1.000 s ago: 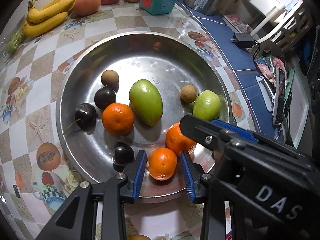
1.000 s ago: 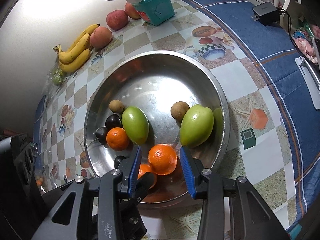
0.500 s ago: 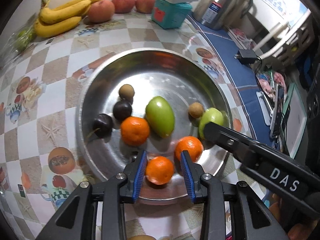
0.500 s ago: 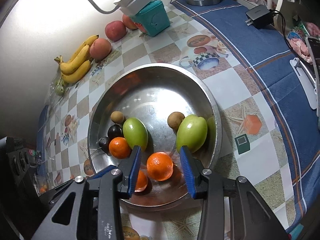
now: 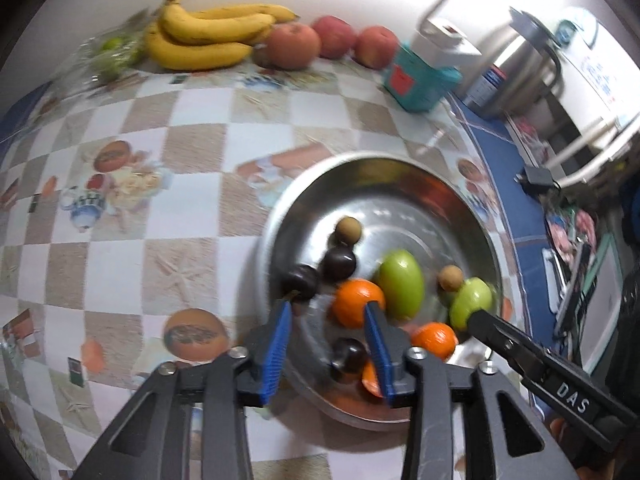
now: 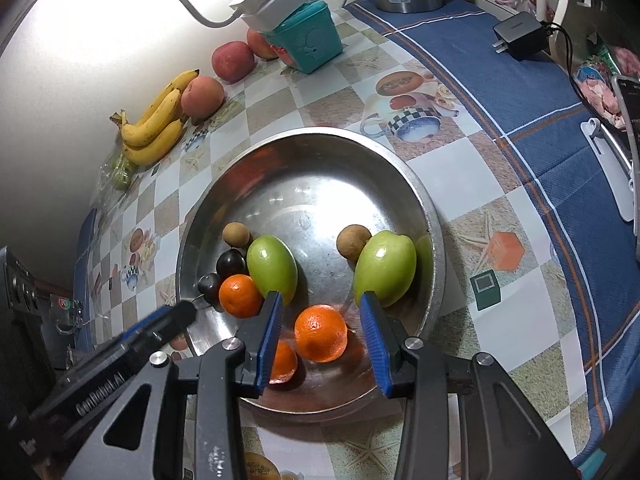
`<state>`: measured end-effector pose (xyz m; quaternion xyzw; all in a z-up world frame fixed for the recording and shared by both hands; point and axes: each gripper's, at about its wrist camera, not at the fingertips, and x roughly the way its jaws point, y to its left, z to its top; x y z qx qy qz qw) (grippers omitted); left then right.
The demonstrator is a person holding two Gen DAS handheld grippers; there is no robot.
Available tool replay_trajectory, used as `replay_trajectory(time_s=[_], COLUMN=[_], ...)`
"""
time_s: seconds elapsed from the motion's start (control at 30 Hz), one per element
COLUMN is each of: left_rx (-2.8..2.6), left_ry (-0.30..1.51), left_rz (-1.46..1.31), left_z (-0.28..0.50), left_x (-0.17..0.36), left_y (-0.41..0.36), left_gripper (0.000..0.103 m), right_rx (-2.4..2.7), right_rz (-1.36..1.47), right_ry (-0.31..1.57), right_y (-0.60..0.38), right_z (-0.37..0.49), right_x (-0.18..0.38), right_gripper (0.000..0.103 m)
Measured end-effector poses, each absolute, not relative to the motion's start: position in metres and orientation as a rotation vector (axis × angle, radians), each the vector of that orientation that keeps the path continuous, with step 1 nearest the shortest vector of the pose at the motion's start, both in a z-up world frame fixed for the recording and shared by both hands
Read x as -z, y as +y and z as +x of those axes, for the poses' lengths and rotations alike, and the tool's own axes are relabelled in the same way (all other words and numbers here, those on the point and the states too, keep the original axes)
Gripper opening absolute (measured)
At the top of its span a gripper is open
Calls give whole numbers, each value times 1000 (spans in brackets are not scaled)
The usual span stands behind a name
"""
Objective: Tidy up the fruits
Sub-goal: 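Open both tools to drop the two mandarins into the basin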
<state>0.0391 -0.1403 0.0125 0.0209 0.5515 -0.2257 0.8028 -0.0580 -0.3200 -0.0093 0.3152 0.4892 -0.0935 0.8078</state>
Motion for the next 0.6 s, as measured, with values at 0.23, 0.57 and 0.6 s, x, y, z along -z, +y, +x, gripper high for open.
replay_trajectory(time_s=[0.23,0.57,0.6], left_rx=[426,279,263], left_ry=[1165,1143,1139], left_rz=[36,74,76], left_z=[47,56,58], left_x=[-14,-7,-6], left_y=[-128,-114,-112], left_gripper=[64,101,103], right_rx=[179,184,186], right_rz=[603,533,528], right_ry=[1049,1079,1082], right_y=[-309,-301,-300], right_z=[-52,-44,-44], right_x=[5,11,12], right_gripper=[44,69,75])
